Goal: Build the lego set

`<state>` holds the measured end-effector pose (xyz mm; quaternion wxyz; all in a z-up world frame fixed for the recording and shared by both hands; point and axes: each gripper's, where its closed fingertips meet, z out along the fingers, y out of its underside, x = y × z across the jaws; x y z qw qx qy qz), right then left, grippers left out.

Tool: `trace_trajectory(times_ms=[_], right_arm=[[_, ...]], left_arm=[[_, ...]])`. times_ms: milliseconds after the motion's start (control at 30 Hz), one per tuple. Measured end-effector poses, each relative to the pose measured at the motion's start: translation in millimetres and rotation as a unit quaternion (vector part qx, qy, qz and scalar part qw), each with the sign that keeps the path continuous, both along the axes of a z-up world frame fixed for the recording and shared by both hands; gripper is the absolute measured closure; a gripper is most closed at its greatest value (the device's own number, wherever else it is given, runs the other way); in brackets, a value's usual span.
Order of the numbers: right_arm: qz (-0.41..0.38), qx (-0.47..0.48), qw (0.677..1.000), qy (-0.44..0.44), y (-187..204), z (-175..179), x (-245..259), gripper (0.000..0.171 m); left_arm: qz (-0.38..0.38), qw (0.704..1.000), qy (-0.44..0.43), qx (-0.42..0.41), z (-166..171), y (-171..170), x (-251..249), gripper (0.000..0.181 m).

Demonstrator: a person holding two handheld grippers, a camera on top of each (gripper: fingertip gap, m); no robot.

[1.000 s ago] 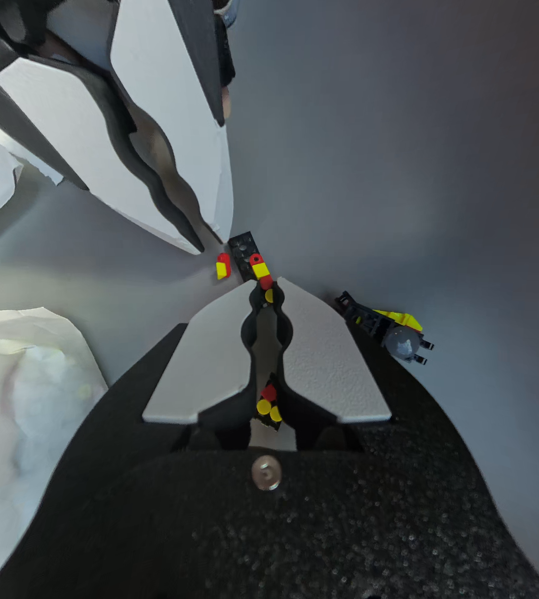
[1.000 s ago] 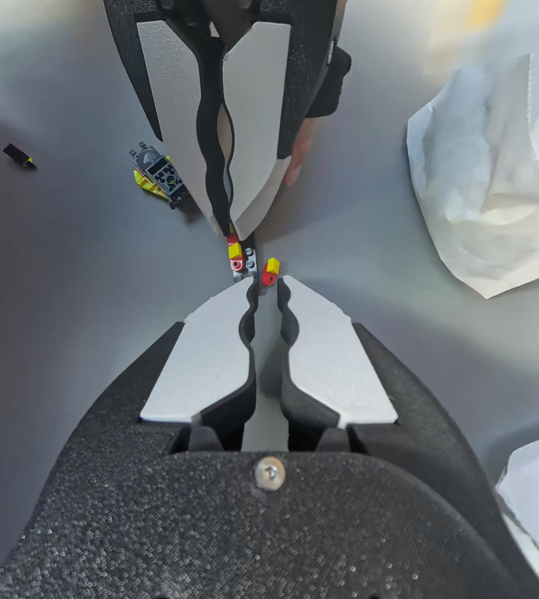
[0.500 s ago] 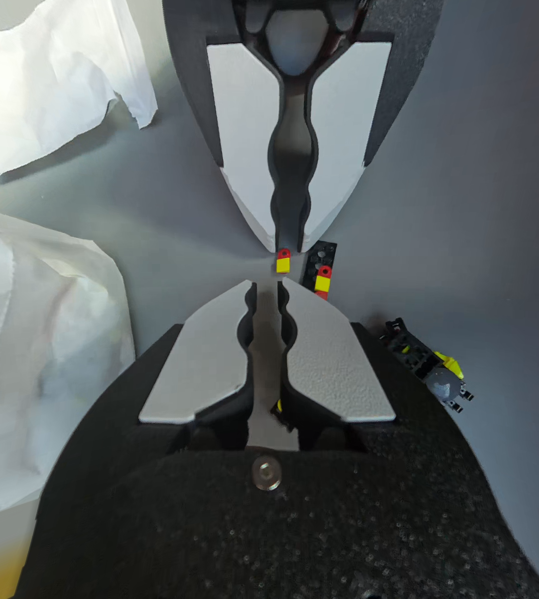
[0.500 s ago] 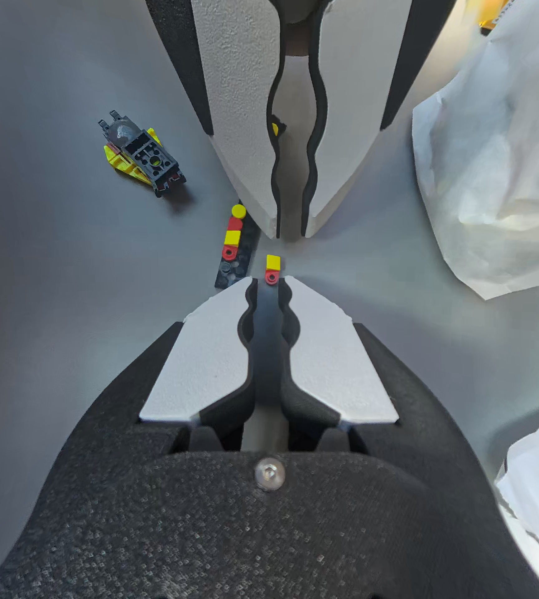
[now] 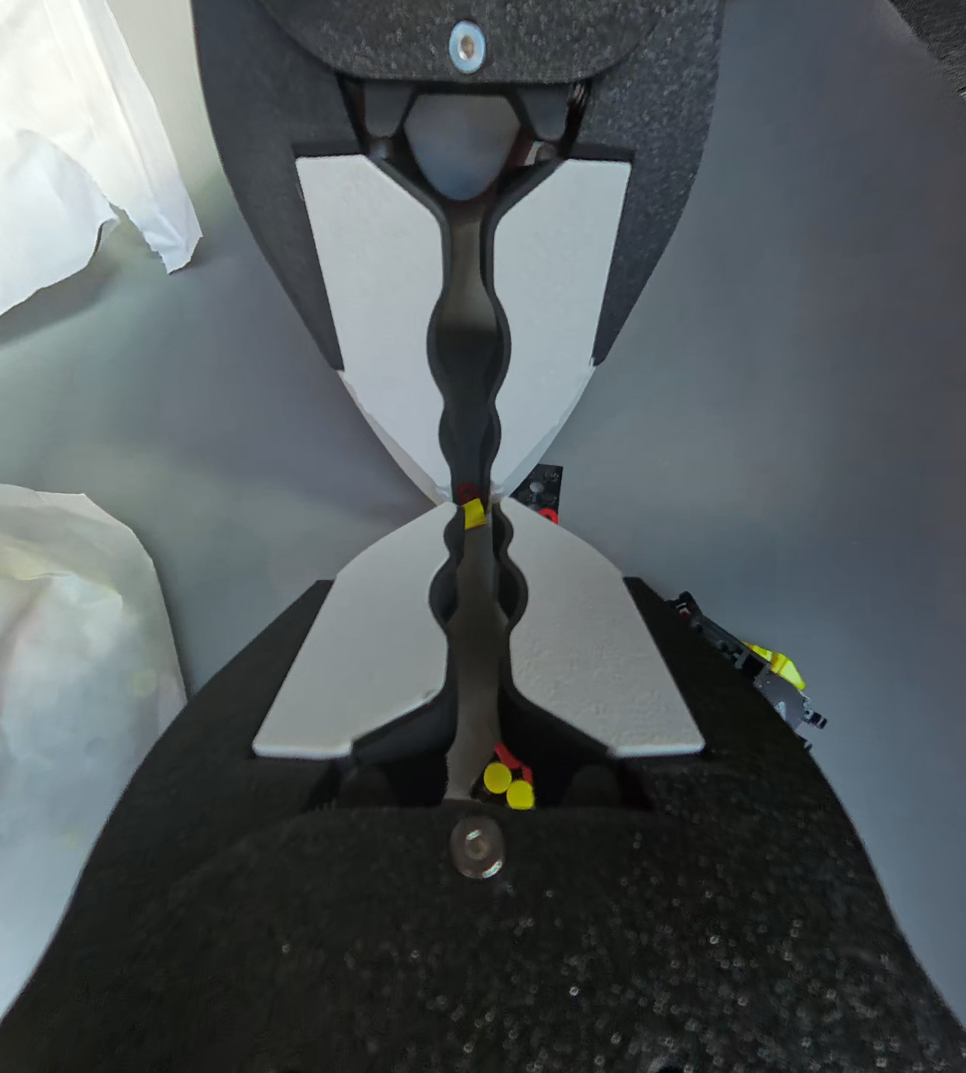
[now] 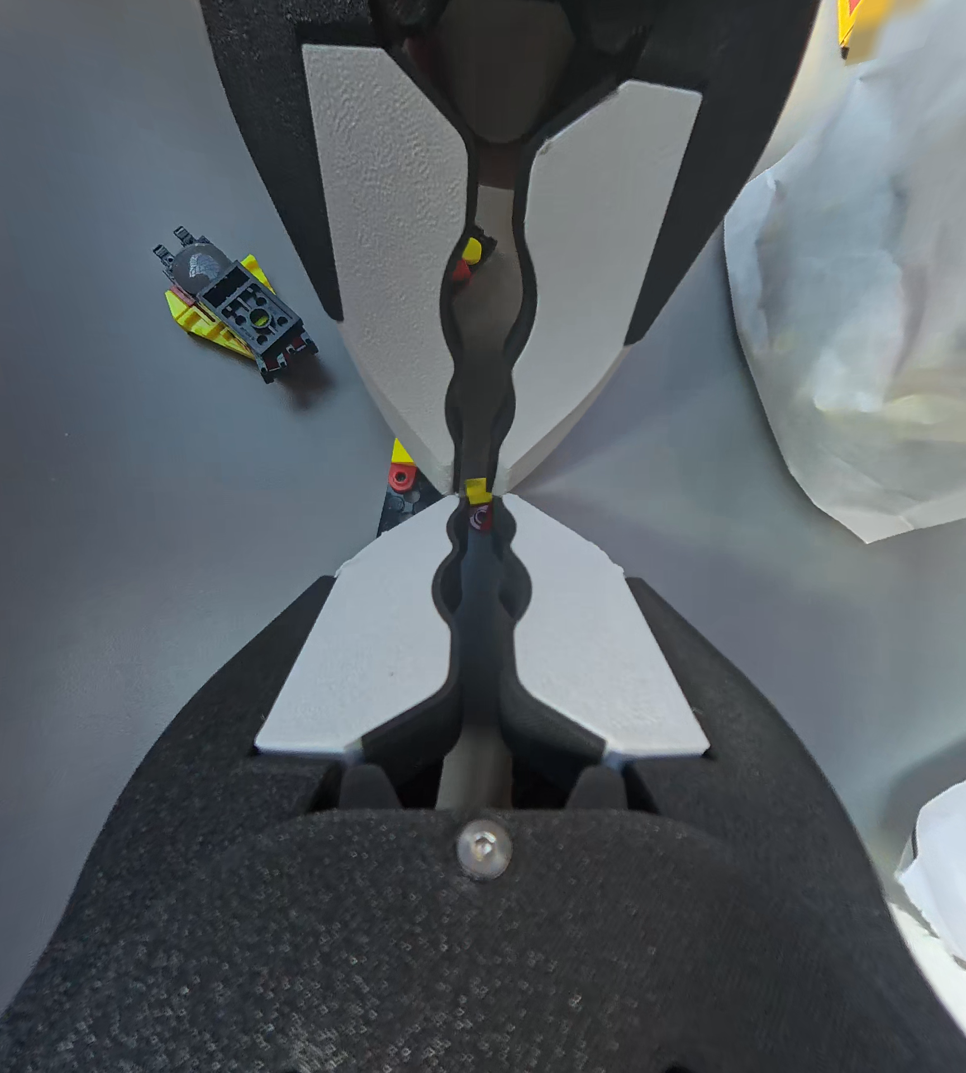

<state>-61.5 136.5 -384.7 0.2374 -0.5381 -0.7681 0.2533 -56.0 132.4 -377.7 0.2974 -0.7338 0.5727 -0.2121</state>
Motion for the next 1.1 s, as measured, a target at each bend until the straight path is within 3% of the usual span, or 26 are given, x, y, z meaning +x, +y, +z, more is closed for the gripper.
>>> trace_trajectory(times_ms=[667,967,1100], right_arm=[[-0.003,-0.016,1.000,-0.023,-1,-1,4,0.163],[0.007,0.008,1.000,-0.019,-1,-1,4,0.163],[0.008,0.012,1.000,-0.018,-2,-1,4,0.163]], left_arm=[[-0.002,0.999,0.042,0.031,-3,3,0,0.174],[0.024,0.999,-0.030,-0.036,1,3,1,0.176],[0.035,0.998,-0.051,-0.023,15,12,-3,0.181]])
